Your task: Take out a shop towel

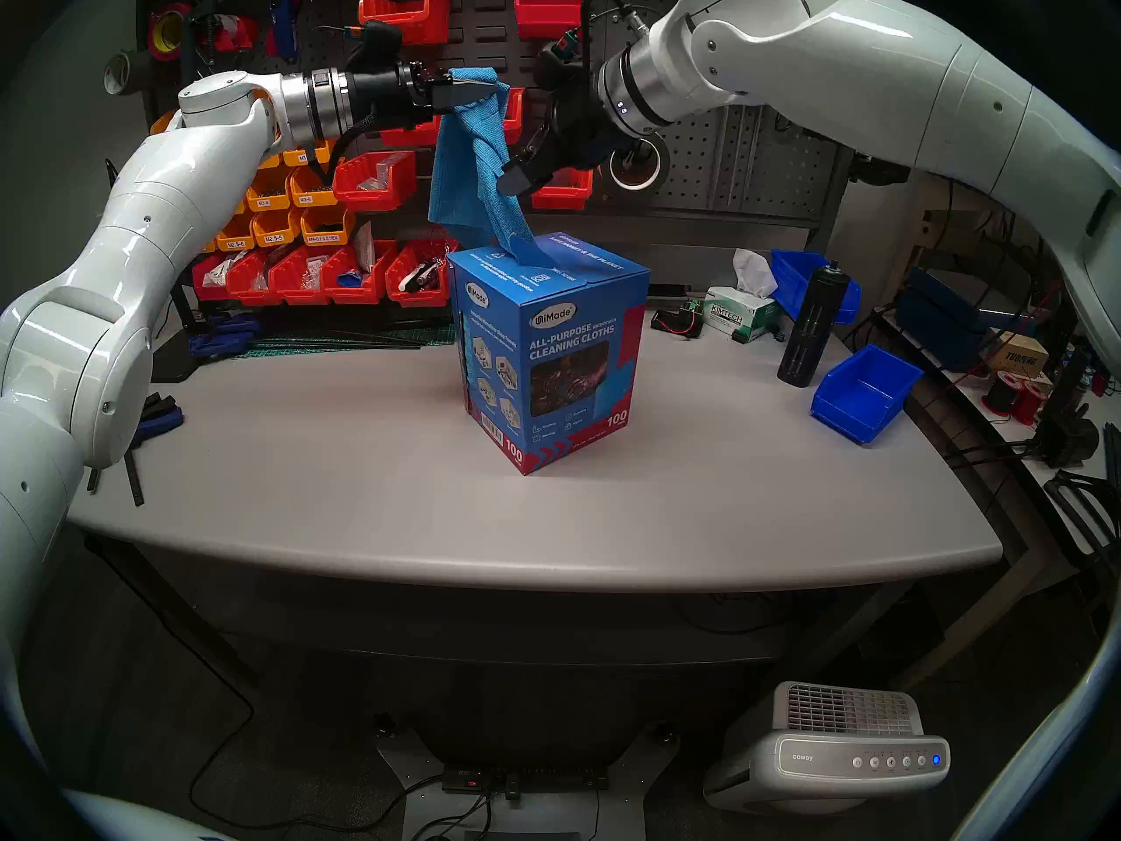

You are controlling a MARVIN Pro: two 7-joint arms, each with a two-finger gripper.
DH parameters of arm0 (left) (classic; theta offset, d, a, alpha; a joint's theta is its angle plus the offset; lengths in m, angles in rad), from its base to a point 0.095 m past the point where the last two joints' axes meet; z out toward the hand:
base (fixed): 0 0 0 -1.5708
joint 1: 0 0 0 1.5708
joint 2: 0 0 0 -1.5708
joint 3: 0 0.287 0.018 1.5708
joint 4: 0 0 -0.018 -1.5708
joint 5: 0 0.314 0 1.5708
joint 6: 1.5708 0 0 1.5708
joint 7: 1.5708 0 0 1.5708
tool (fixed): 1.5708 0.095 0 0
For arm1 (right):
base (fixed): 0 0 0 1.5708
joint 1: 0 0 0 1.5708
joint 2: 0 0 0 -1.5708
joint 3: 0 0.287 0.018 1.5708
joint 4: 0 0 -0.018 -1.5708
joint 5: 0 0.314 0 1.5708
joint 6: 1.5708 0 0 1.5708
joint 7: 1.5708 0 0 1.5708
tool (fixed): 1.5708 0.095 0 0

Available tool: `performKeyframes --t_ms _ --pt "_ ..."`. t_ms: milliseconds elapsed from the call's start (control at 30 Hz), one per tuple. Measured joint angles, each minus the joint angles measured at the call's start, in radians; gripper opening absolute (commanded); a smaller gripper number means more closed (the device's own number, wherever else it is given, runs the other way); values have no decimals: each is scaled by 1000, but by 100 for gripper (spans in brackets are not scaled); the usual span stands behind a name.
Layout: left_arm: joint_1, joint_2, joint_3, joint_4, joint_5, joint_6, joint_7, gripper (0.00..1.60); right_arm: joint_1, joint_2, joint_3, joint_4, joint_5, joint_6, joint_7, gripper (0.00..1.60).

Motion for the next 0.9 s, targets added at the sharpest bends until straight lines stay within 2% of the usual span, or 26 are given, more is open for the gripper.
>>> performKeyframes --t_ms 500,900 --pt "0 1 -3 0 1 -1 0 0 0 -61 23 89 -12 -54 -21 160" --pt "-3 1 -6 0 1 -2 1 0 -1 -106 28 141 -19 -67 -16 160"
